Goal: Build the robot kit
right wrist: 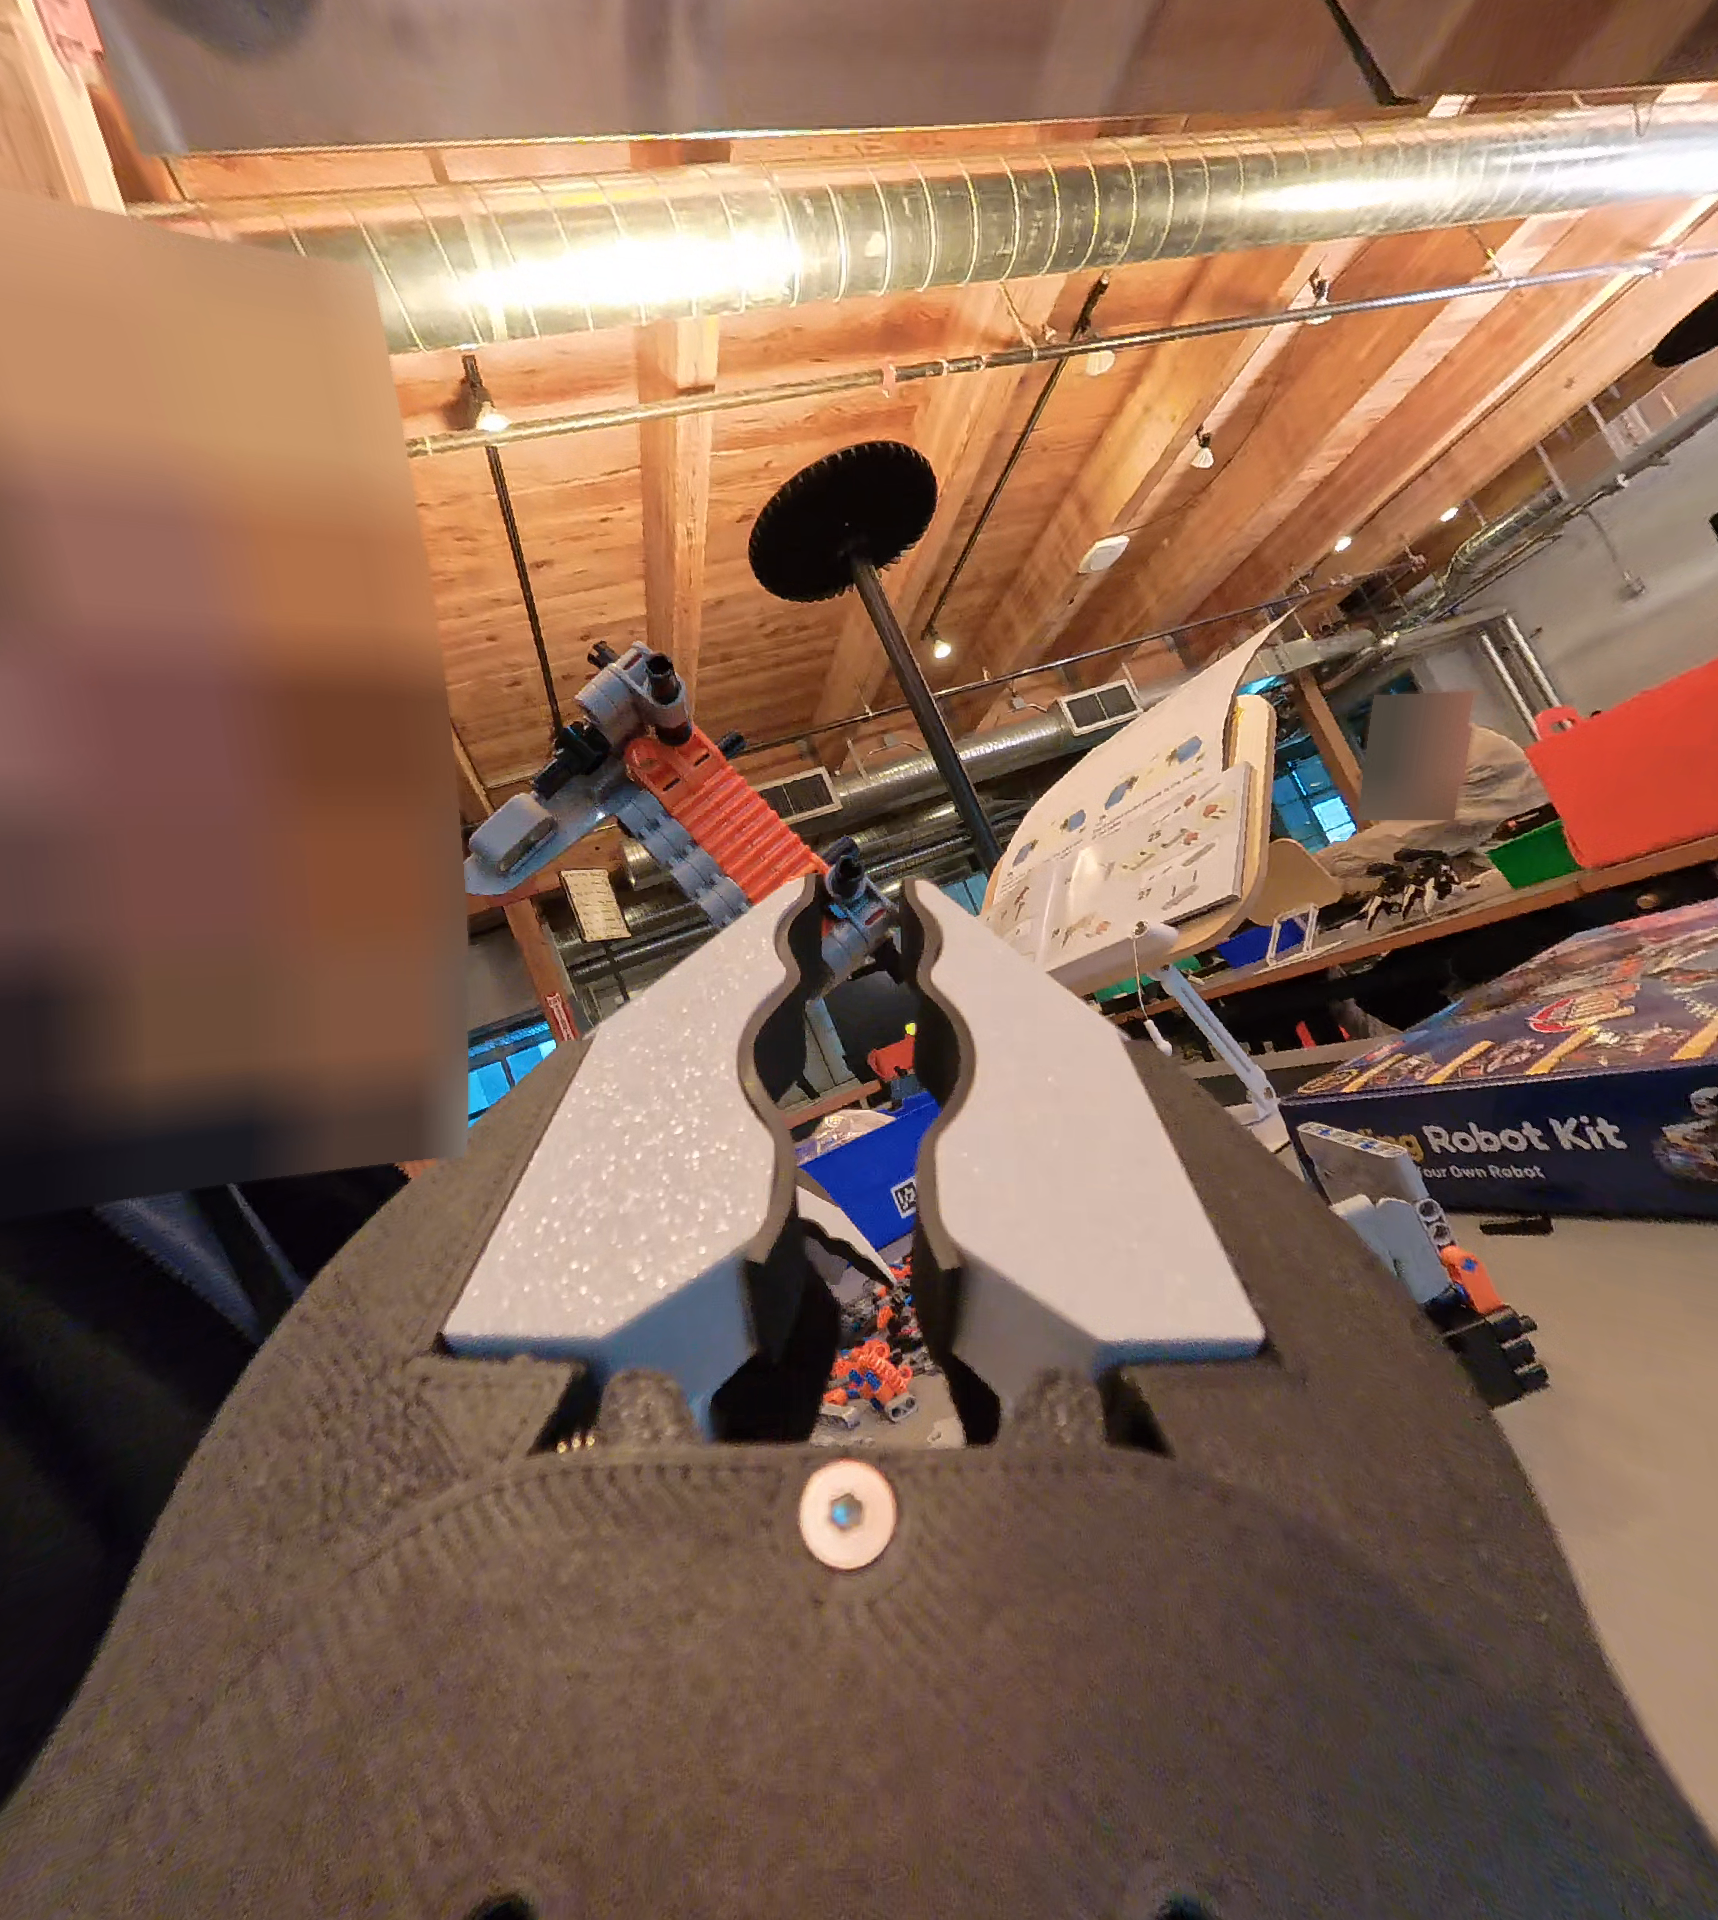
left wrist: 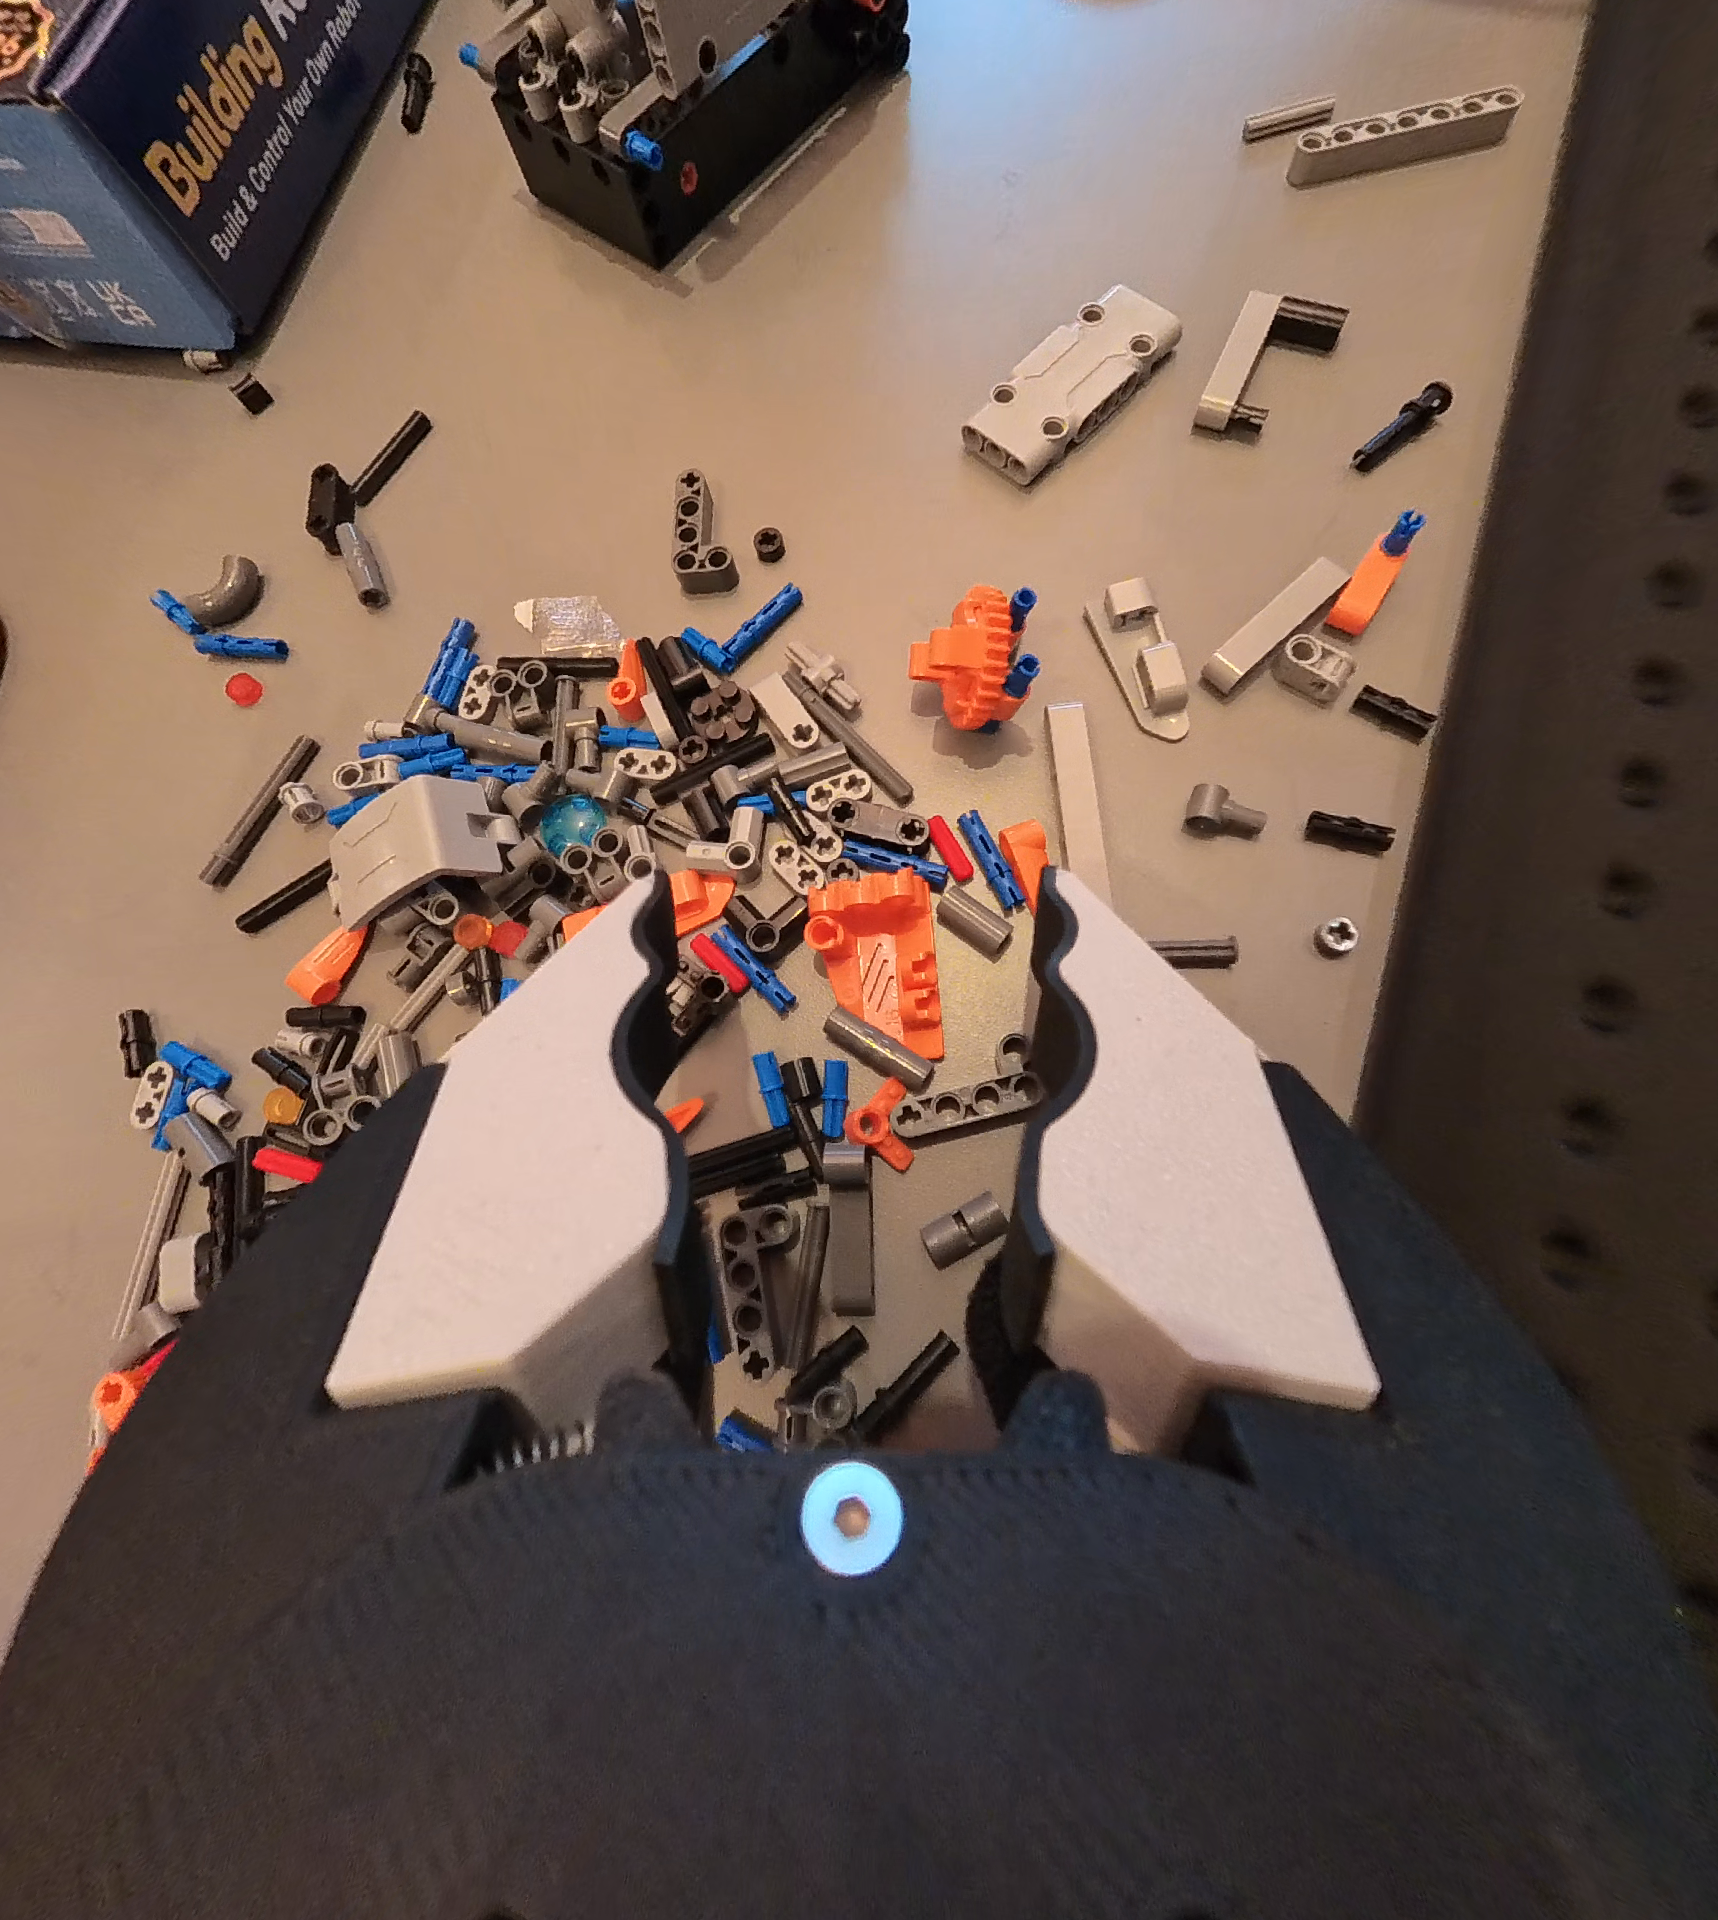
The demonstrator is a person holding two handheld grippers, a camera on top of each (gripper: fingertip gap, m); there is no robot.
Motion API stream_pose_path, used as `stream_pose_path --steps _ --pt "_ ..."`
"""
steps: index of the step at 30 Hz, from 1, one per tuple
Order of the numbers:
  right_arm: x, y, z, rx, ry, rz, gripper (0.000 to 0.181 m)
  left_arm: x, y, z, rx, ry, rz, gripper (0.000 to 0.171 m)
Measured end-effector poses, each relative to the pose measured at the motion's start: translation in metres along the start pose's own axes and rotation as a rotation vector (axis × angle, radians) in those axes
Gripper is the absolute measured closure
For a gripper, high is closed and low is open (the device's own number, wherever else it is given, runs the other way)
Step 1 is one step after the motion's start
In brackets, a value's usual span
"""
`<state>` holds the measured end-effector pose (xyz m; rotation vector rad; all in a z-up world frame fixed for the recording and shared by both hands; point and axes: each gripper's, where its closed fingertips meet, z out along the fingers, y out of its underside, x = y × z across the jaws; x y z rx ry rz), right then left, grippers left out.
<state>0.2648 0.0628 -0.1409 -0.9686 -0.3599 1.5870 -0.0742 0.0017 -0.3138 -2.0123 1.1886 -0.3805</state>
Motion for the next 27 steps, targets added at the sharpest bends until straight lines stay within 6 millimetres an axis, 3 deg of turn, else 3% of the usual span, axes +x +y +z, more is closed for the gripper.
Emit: stream_pose_path --steps 4,7,12,18,23,27 --pt "0.006 0.001 -0.002 -0.012 0.040 -0.004 0.169 0.000 0.000 0.000 -0.002 -0.002 0.000 0.105" --pt "0.021 0.015 -0.001 -0.099 0.132 -0.022 0.169 -0.001 0.000 0.000 -0.001 -0.004 -0.002 0.105" --pt "0.044 0.050 -0.003 -0.339 0.303 -0.125 0.169 -0.001 0.000 -0.002 0.003 -0.005 0.000 0.105" --pt "0.076 0.117 -0.016 -0.802 0.498 -0.331 0.169 0.001 -0.001 -0.003 0.007 -0.001 0.008 0.107" --pt "0.091 0.149 -0.032 -1.090 0.582 -0.517 0.169 0.005 0.000 -0.003 0.001 0.018 0.014 0.107" --pt "0.096 0.162 -0.041 -1.212 0.601 -0.587 0.169 0.023 0.000 0.000 -0.032 0.047 0.106 0.107"
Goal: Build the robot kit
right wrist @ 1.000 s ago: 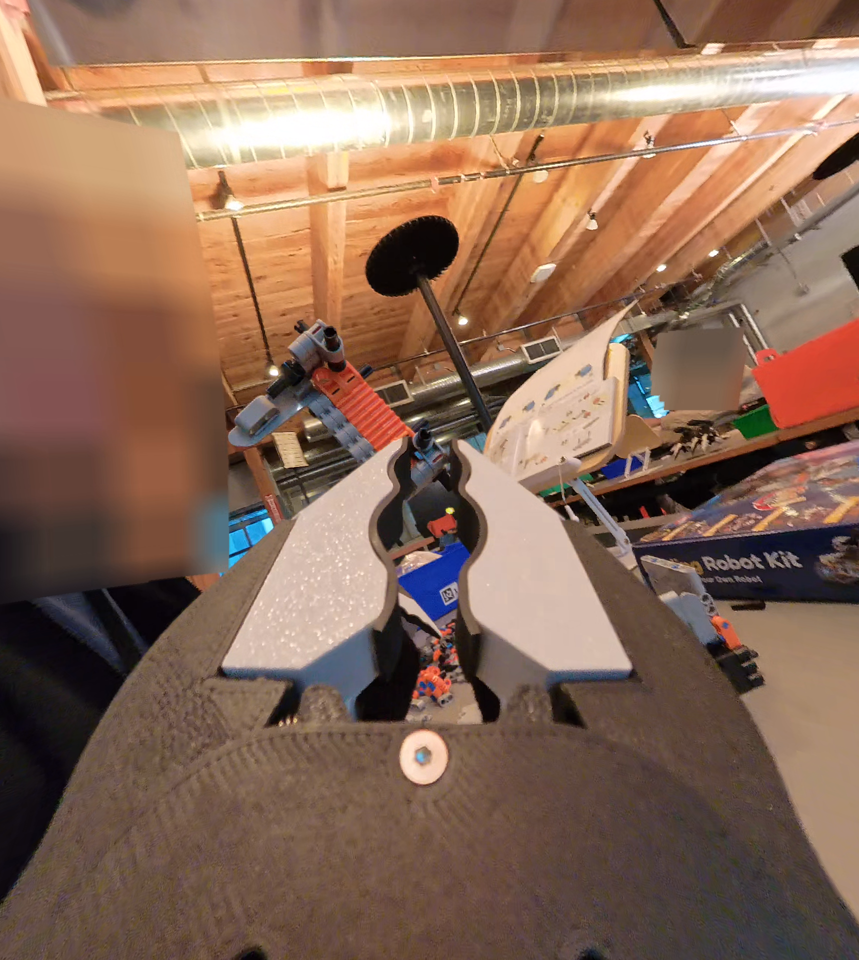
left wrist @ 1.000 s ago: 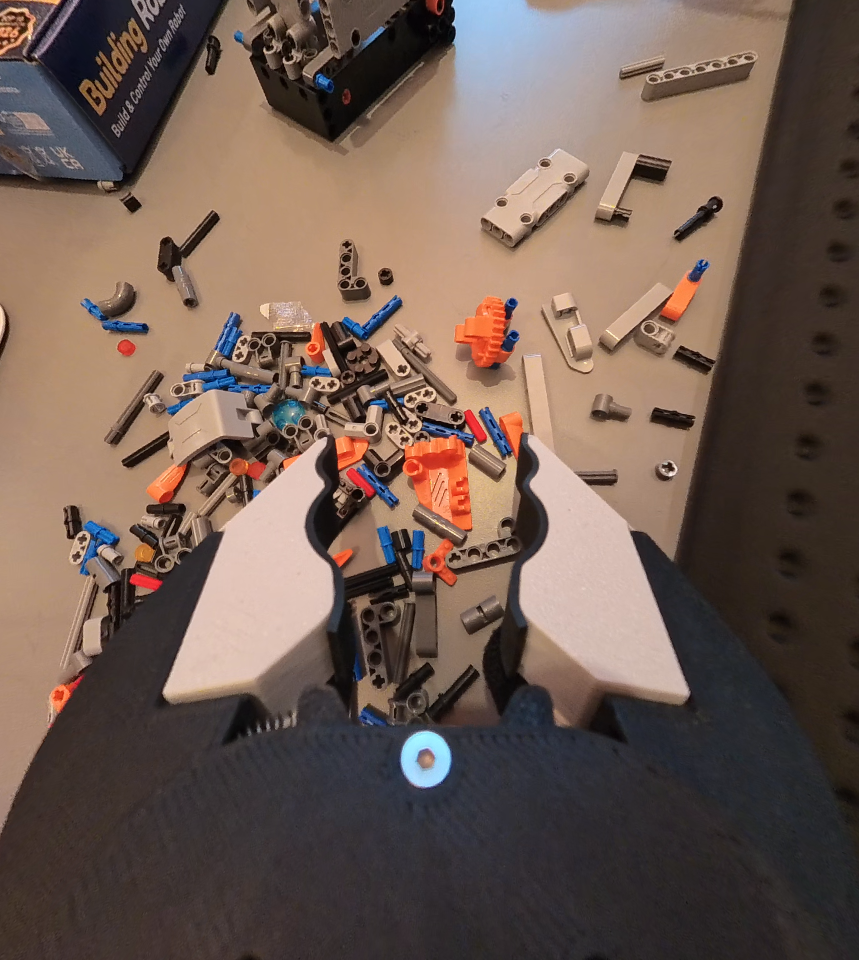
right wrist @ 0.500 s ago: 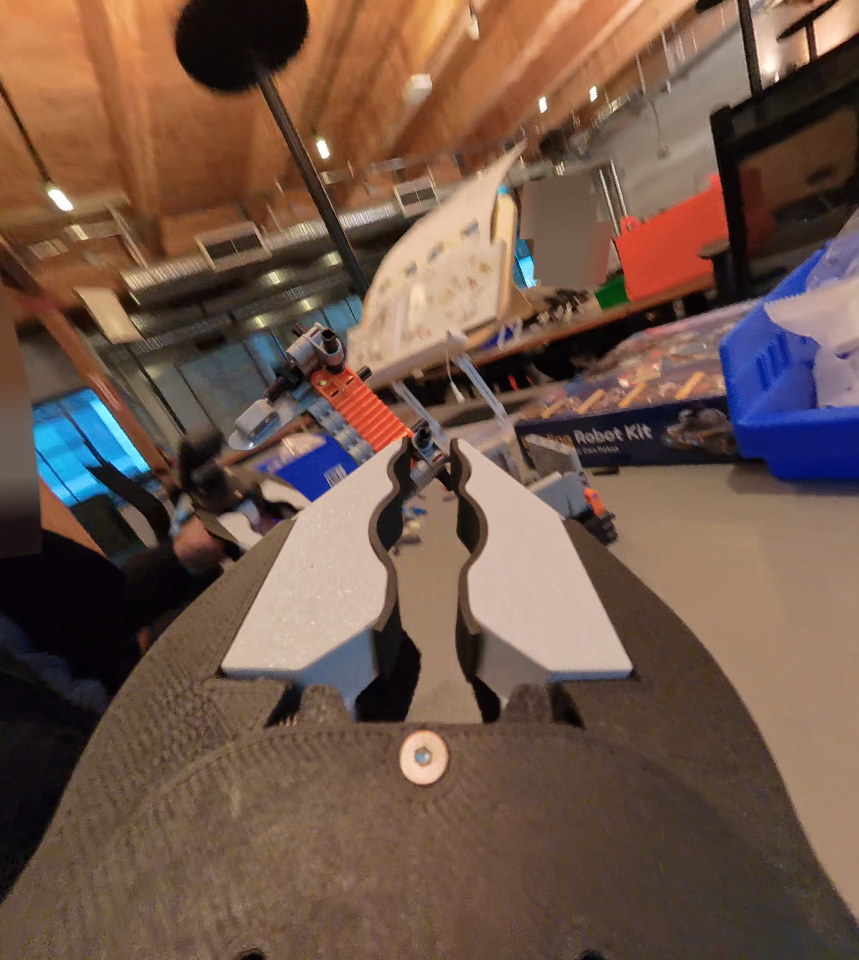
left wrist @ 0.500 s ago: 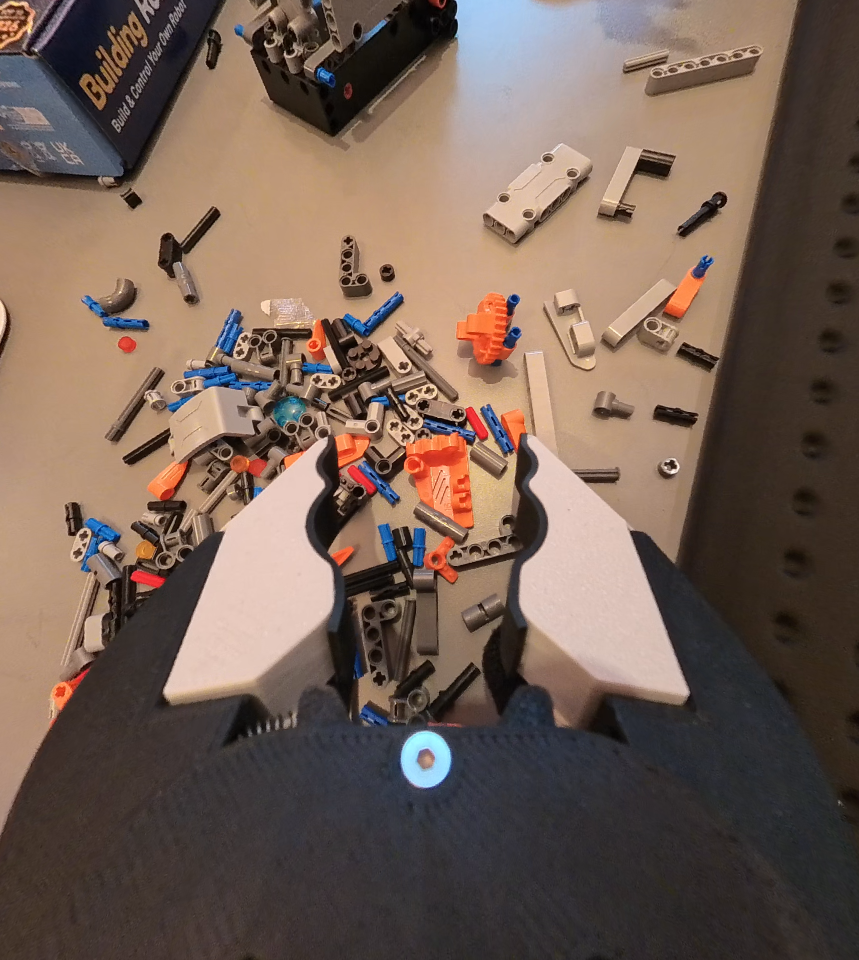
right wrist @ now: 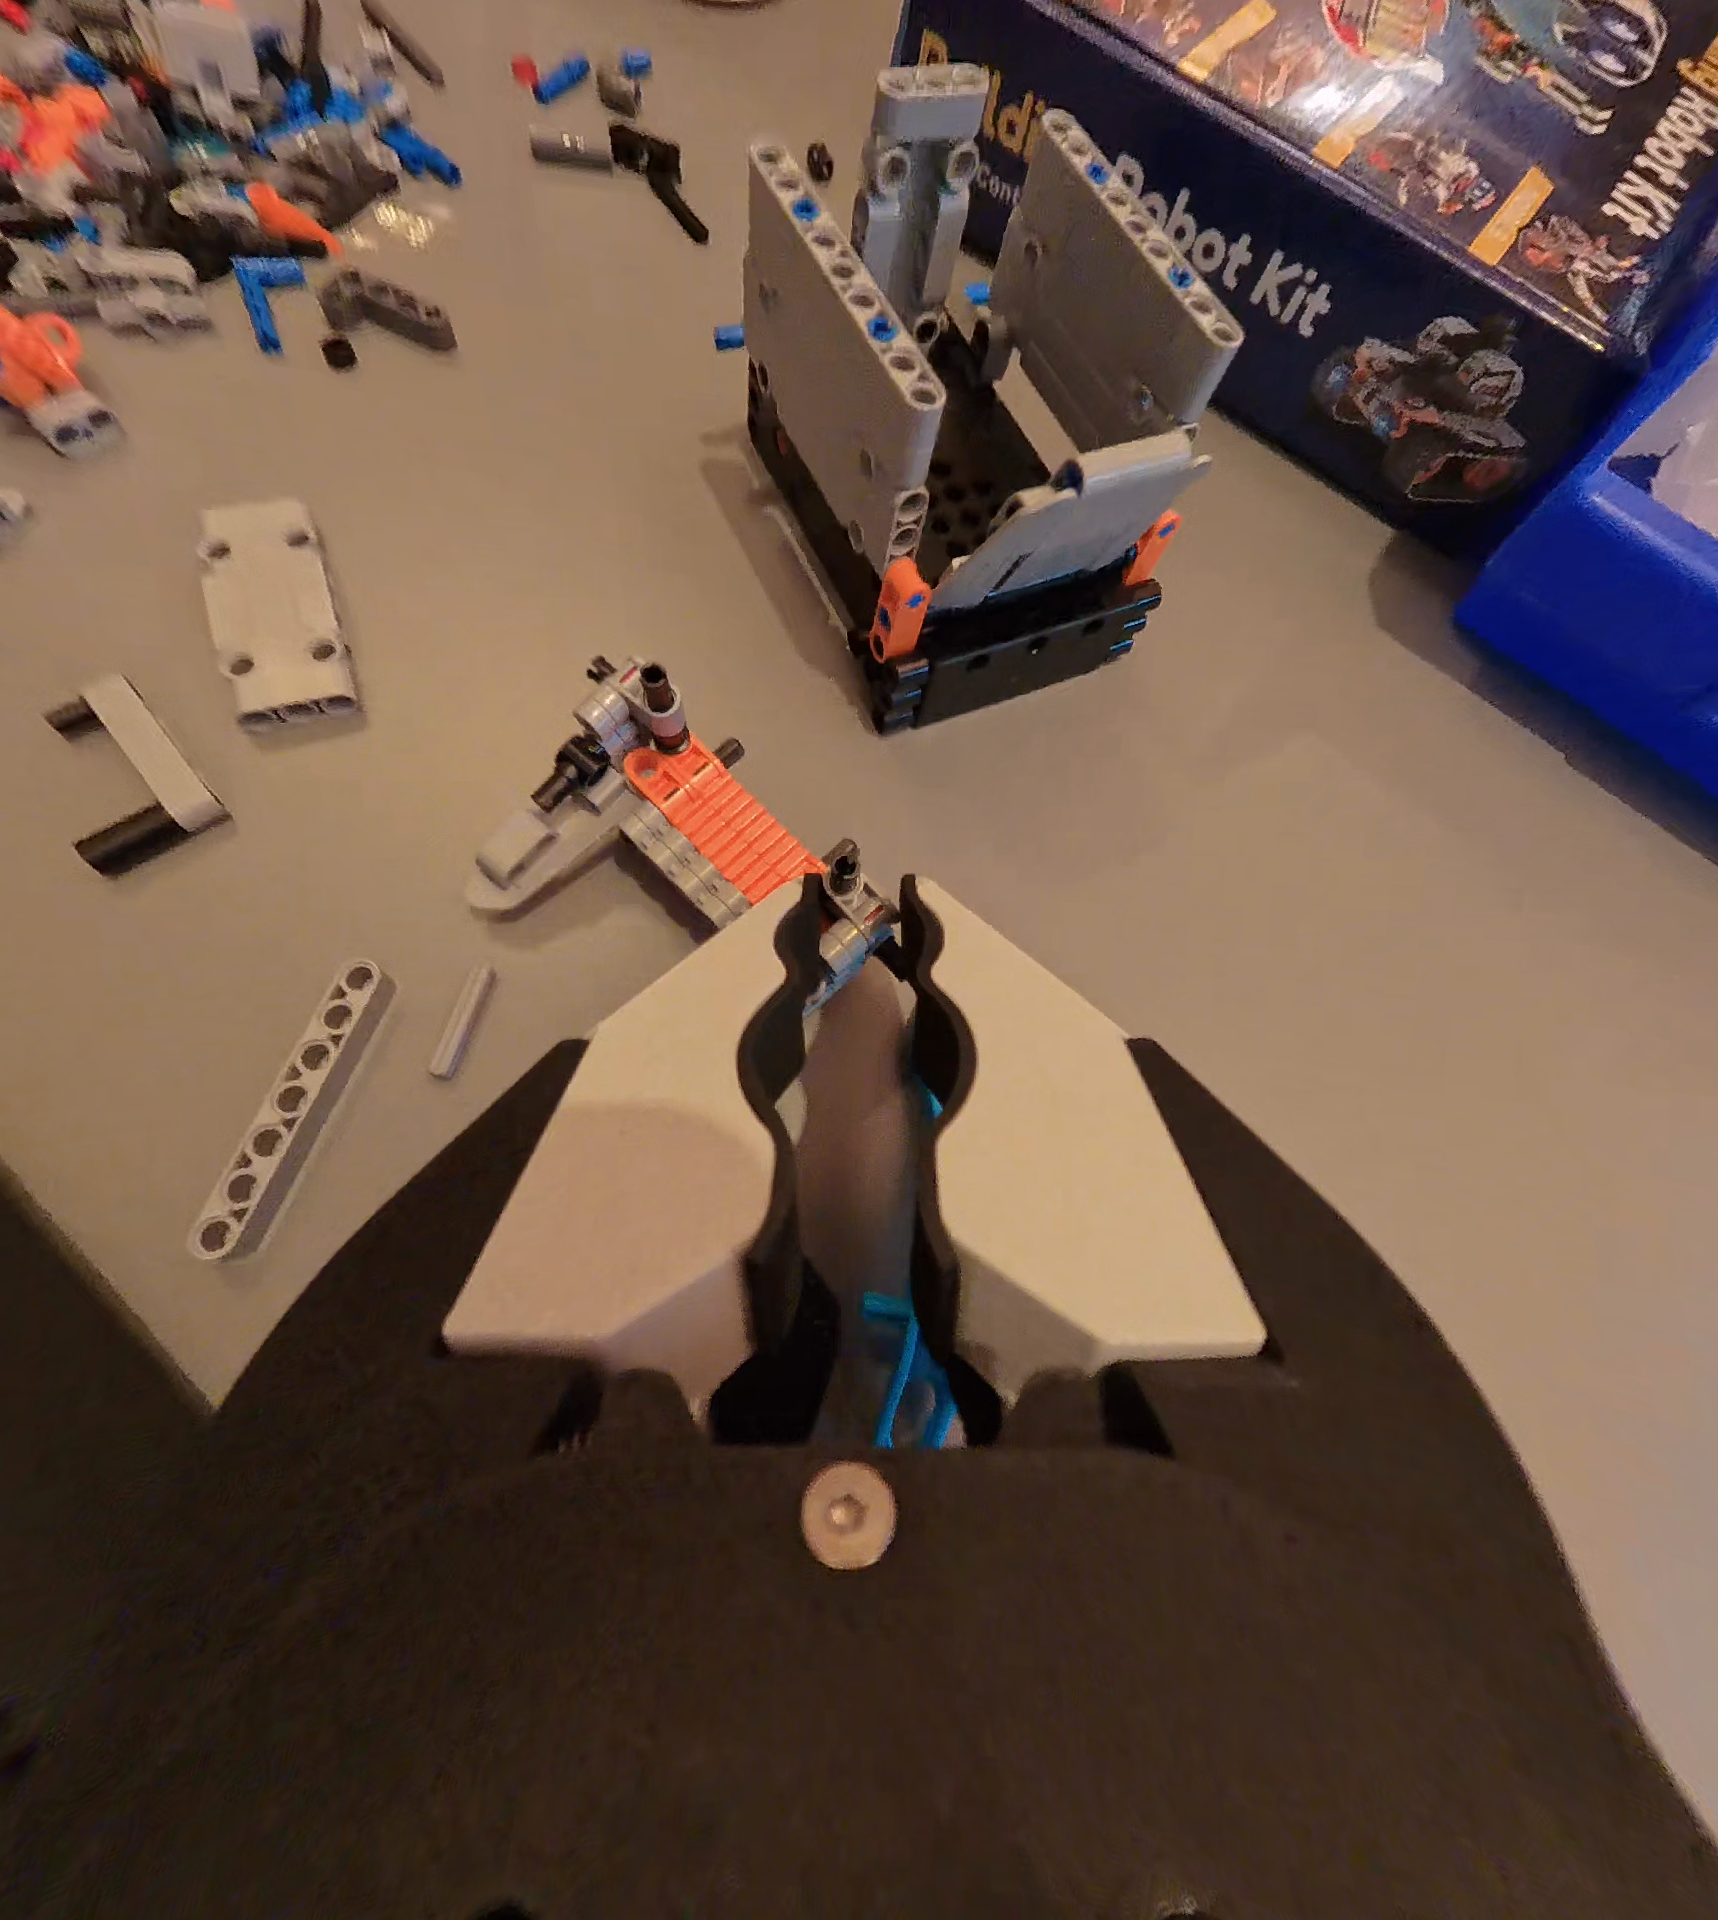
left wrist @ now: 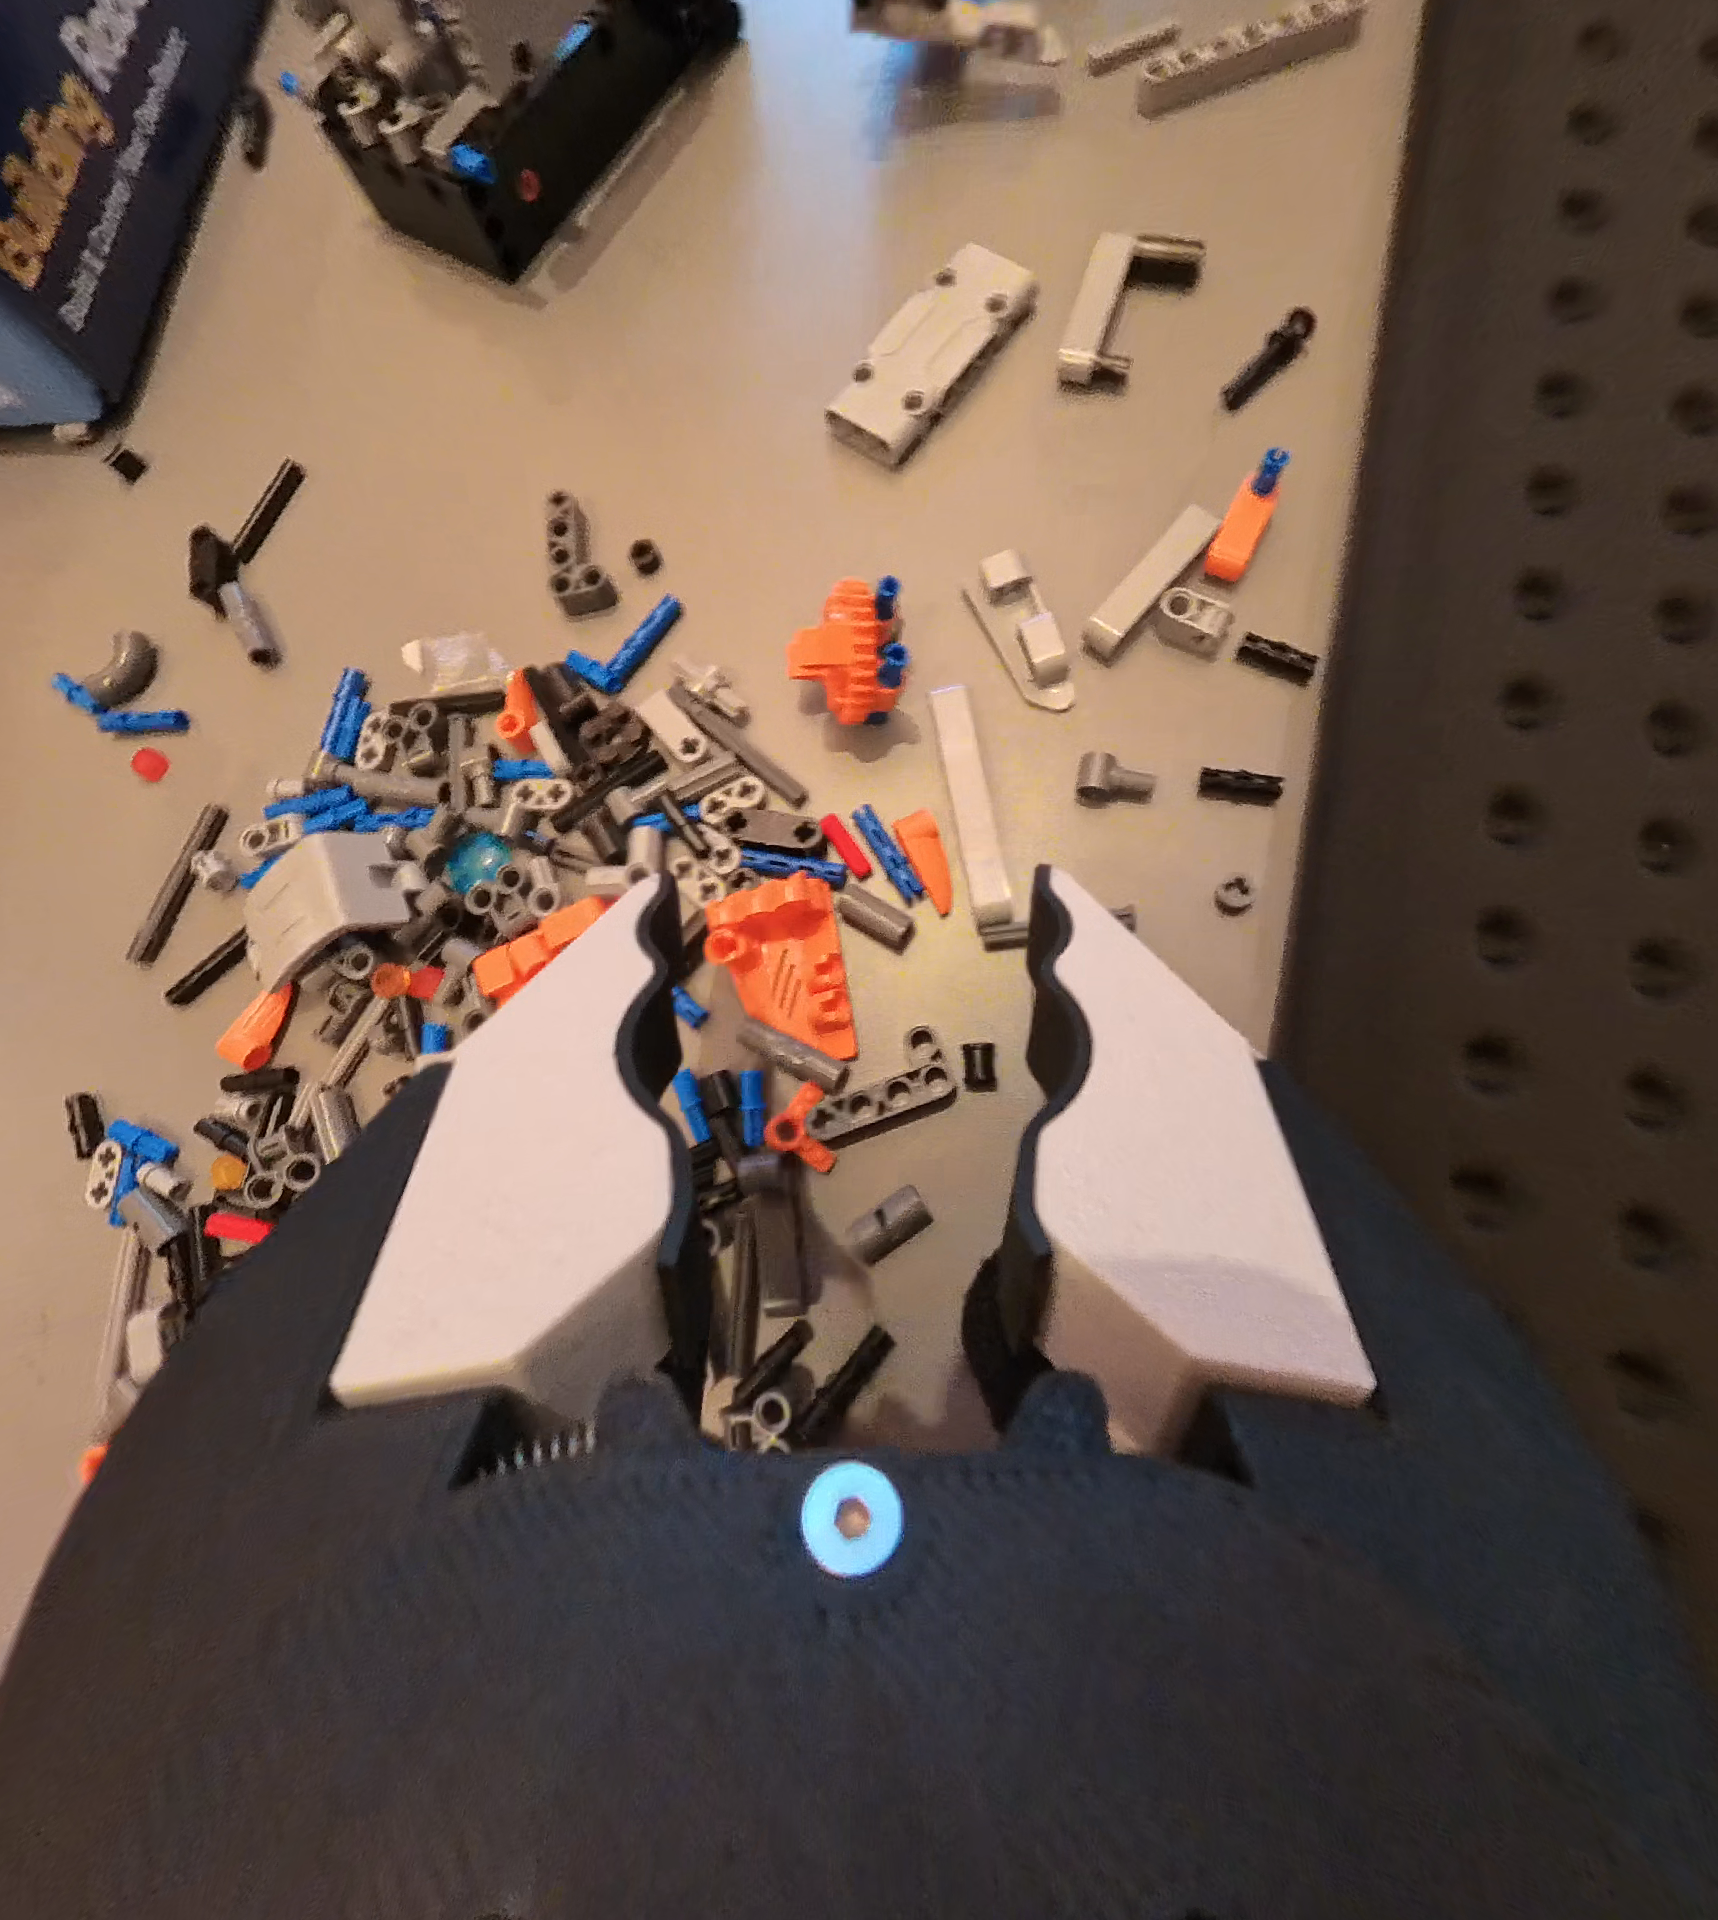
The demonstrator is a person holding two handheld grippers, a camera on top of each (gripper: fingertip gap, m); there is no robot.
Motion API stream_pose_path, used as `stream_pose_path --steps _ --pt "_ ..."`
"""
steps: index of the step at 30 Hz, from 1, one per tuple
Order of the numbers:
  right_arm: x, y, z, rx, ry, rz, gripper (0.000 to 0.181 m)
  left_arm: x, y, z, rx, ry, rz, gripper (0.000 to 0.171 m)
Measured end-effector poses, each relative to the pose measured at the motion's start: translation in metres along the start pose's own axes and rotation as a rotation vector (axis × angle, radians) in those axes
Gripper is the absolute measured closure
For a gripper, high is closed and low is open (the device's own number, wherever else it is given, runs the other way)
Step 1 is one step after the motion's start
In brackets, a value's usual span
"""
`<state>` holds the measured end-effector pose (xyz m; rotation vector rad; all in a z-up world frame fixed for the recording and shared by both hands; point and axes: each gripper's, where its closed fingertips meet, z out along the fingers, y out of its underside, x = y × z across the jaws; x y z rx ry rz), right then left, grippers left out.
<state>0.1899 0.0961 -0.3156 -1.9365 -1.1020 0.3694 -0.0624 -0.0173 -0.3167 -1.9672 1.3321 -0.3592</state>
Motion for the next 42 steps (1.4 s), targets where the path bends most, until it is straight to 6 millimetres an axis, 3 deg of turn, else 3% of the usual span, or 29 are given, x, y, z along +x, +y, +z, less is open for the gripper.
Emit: stream_pose_path --steps 4,8,17,21,24,27,30,32,35,39,42 --pt "0.001 0.005 0.004 -0.043 0.020 -0.015 0.163 0.017 -0.004 0.005 -0.030 -0.007 0.126 0.108" --pt "0.008 -0.002 -0.001 0.005 0.047 0.010 0.160 0.030 -0.012 0.009 -0.027 -0.022 0.202 0.111" --pt "0.011 -0.004 -0.003 -0.002 0.110 -0.046 0.161 0.019 -0.021 0.001 0.021 -0.086 0.189 0.113" --pt "0.014 -0.002 -0.002 -0.013 0.125 -0.046 0.162 -0.004 -0.021 -0.021 0.022 -0.213 0.180 0.114" --pt "0.016 -0.001 -0.003 -0.015 0.143 -0.044 0.163 -0.037 -0.012 -0.069 0.023 -0.368 0.132 0.118" --pt "0.019 0.000 -0.003 -0.020 0.155 -0.041 0.164 -0.083 0.019 -0.144 -0.025 -0.540 -0.001 0.118" --pt "0.023 0.001 -0.002 -0.023 0.170 -0.035 0.165 -0.121 0.076 -0.216 -0.104 -0.635 -0.232 0.115" --pt "0.025 0.002 -0.002 -0.027 0.179 -0.028 0.165 -0.136 0.116 -0.248 -0.134 -0.650 -0.373 0.117" --pt "0.027 0.005 -0.001 -0.041 0.193 -0.025 0.166 -0.137 0.165 -0.251 -0.220 -0.568 -0.477 0.117" --pt "0.029 0.007 0.000 -0.051 0.201 -0.015 0.168 -0.130 0.206 -0.215 -0.398 -0.442 -0.500 0.113" --pt "0.032 0.008 0.000 -0.052 0.210 0.002 0.168 -0.133 0.223 -0.199 -0.467 -0.414 -0.541 0.107"
